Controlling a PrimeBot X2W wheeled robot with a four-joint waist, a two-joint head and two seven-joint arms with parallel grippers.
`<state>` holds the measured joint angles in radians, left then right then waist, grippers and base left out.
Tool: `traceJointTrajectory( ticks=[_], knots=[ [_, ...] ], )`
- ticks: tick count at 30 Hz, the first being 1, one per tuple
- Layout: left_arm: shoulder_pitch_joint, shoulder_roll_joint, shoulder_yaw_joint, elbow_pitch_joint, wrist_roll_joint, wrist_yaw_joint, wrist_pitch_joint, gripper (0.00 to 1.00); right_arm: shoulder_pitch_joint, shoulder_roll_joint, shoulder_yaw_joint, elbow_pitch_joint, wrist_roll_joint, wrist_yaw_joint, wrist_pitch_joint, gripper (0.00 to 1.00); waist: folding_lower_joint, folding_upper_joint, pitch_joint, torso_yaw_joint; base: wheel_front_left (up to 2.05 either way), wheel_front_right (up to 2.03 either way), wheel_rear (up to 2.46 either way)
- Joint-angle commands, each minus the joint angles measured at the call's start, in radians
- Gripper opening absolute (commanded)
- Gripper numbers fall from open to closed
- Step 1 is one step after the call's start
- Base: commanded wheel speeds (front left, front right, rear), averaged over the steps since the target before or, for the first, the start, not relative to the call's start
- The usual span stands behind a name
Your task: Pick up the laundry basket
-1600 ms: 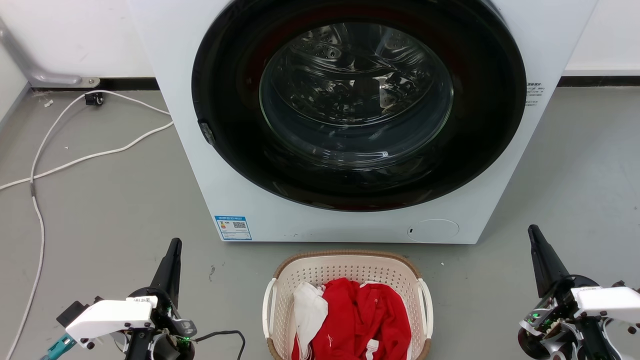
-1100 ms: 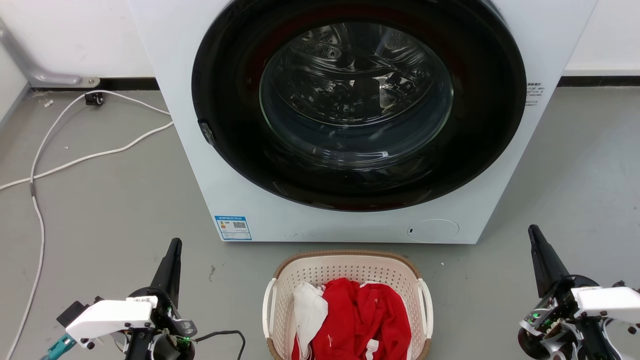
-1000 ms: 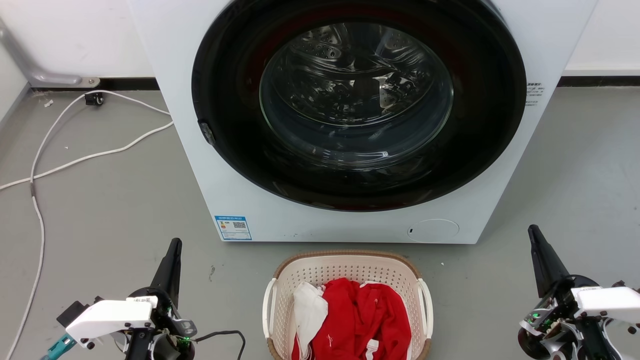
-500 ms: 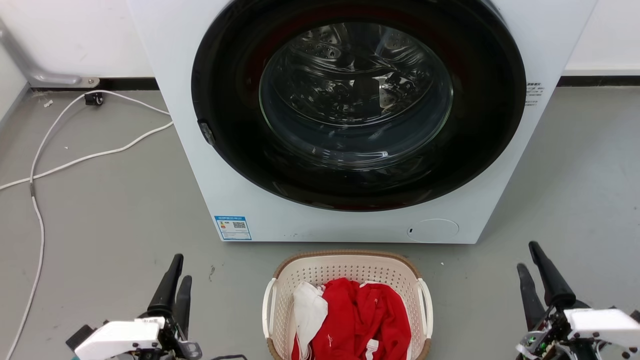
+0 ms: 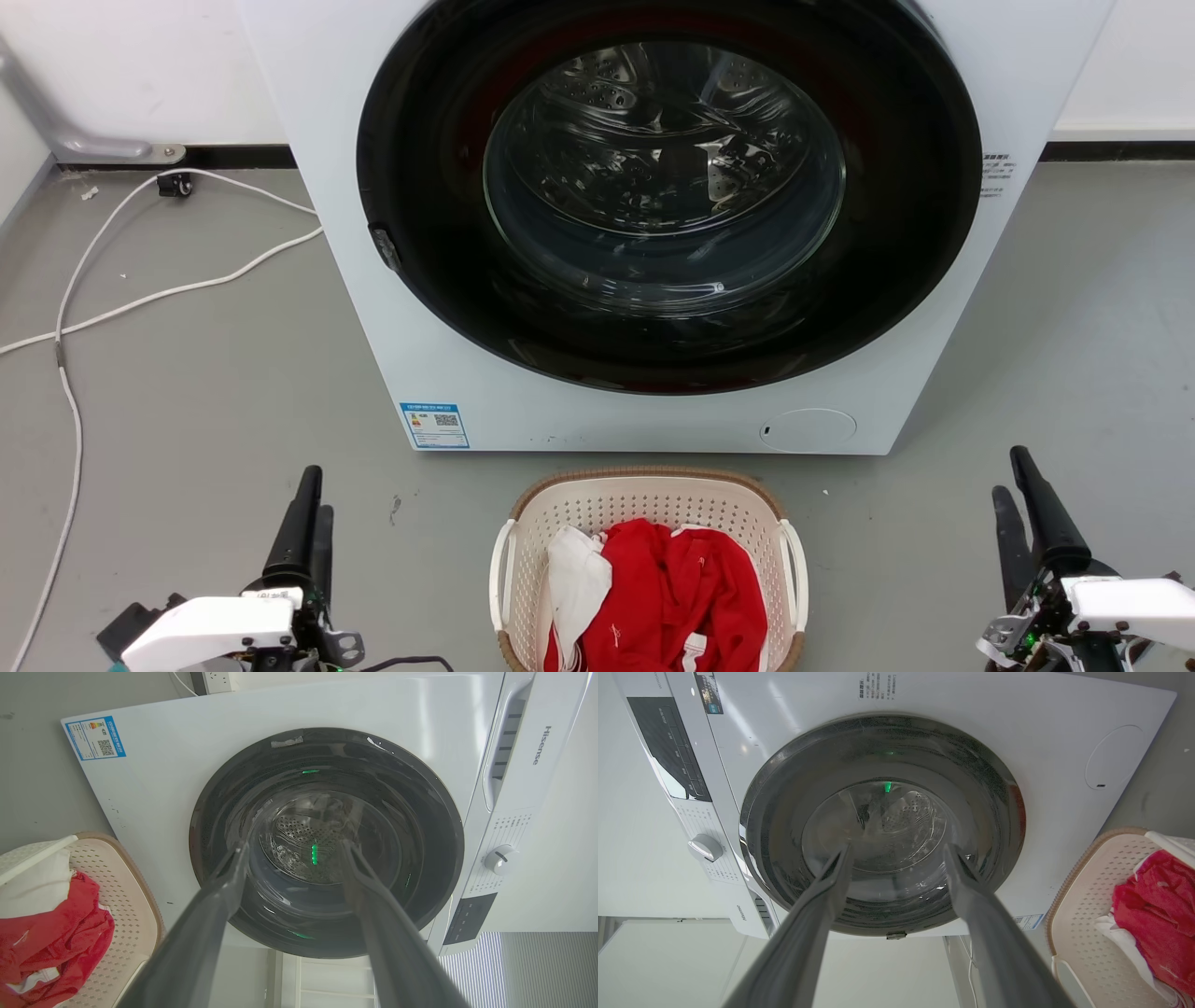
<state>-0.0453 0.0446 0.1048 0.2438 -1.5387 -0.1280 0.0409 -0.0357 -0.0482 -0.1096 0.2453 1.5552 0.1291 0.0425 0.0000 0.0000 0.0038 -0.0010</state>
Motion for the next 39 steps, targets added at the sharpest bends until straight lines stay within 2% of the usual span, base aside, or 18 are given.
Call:
traceJointTrajectory(
  ticks=[1, 11, 18, 23, 28, 35, 39],
  knots=[
    [-0.005, 0.004, 0.012, -0.023, 0.027, -0.001, -0.012, 1.0, -0.006, -0.003, -0.01, -0.024, -0.031, 0.002, -0.013, 1.0, 0.0, 0.0, 0.0, 0.0, 0.0, 0.0, 0.0],
    [0.002, 0.004, 0.049, -0.084, 0.173, 0.024, -0.054, 1.0, -0.006, -0.003, -0.043, -0.078, -0.249, 0.002, -0.055, 1.0, 0.0, 0.0, 0.0, -0.002, 0.0, 0.0, 0.0],
    [0.009, 0.005, 0.042, -0.17, 0.347, 0.066, -0.081, 1.0, -0.01, -0.003, -0.044, -0.161, -0.453, 0.002, -0.082, 1.0, 0.0, 0.0, 0.002, -0.002, 0.0, 0.0, 0.0],
    [0.018, 0.005, -0.012, -0.24, 0.526, 0.12, -0.099, 1.0, -0.006, -0.003, -0.032, -0.217, -0.598, 0.002, -0.1, 1.0, 0.0, 0.0, 0.003, -0.003, 0.0, 0.0, 0.0],
    [0.027, 0.005, -0.073, -0.282, 0.673, 0.15, -0.116, 1.0, 0.005, -0.003, 0.006, -0.26, -0.729, 0.002, -0.117, 1.0, 0.0, 0.0, 0.003, -0.004, 0.0, 0.0, 0.0],
    [0.037, 0.007, -0.129, -0.325, 0.83, 0.187, -0.138, 1.0, 0.015, -0.003, 0.023, -0.307, -0.879, 0.002, -0.14, 1.0, 0.0, 0.0, 0.002, -0.005, 0.0, 0.0, 0.0],
    [0.038, 0.027, -0.165, -0.348, 0.9, 0.203, -0.151, 1.0, 0.021, -0.003, 0.03, -0.326, -0.942, 0.002, -0.152, 1.0, 0.0, 0.0, 0.002, -0.006, 0.0, 0.0, 0.0]
  ],
)
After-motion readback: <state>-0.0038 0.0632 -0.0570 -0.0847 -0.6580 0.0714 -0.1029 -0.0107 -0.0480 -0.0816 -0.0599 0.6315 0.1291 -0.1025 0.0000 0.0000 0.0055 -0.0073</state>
